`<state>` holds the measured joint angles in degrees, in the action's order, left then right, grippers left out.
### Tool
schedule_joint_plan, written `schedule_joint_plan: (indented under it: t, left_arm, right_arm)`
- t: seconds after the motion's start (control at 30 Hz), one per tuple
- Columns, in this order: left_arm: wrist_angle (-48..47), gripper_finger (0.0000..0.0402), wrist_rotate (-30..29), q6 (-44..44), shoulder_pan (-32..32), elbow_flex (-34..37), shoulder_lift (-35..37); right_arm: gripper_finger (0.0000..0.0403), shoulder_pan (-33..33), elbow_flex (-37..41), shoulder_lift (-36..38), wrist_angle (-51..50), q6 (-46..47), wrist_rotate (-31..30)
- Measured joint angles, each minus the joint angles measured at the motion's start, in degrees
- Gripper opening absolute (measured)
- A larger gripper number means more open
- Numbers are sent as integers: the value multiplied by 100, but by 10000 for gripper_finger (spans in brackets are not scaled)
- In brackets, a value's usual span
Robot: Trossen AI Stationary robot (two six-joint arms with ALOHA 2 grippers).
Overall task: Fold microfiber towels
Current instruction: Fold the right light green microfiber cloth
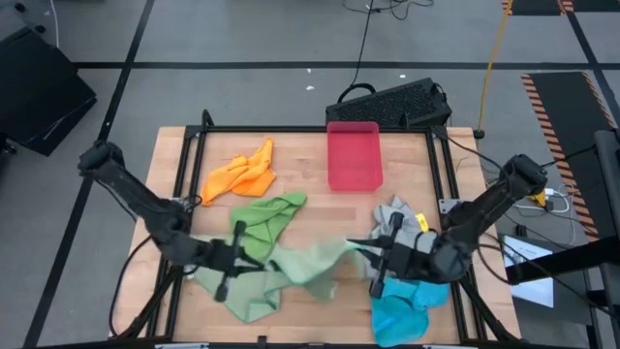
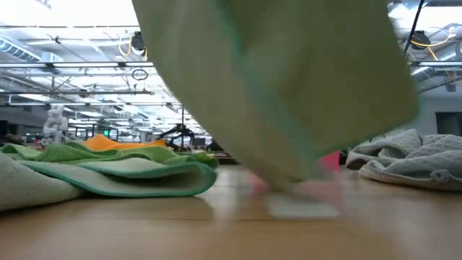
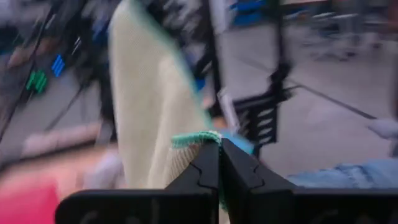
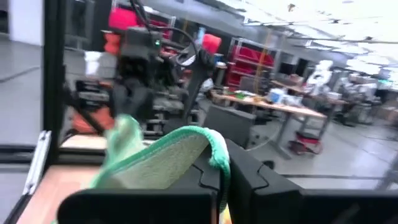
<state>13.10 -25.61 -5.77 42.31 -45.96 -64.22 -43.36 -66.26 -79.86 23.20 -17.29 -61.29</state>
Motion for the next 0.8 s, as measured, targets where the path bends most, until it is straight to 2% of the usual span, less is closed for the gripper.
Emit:
schedule_joint_plan:
  t: [0.07,0.13,0.23,0.33,0.43,0.53,0.67,0.8]
  left_arm:
    - [-210,6,242,-571,116,-236,169]
    - [-560,4,213,-801,186,-413,393]
    - [-1118,4,-435,-830,178,-491,782]
    - [-2029,7,-1163,-378,15,-489,1025]
    - [-2776,5,-1406,285,-295,-396,1067]
    - [-2704,3,-1339,696,-651,-67,980]
    - [-2457,9,-1349,713,-1133,427,750]
    - [-2392,5,-1382,749,-1697,753,709]
  right_arm:
    - [2,-157,-406,-83,-490,-11,-371]
    - [2,-295,-707,-185,-750,-20,-589]
    - [2,-408,-809,-296,-837,-84,-639]
    - [2,-372,-608,-345,-899,21,-641]
    - [2,-131,-221,-344,-889,232,-641]
    - [2,211,268,-321,-837,464,-755]
    - [2,620,845,-182,-808,698,-1248]
    - [2,812,1317,101,-809,1017,-1274]
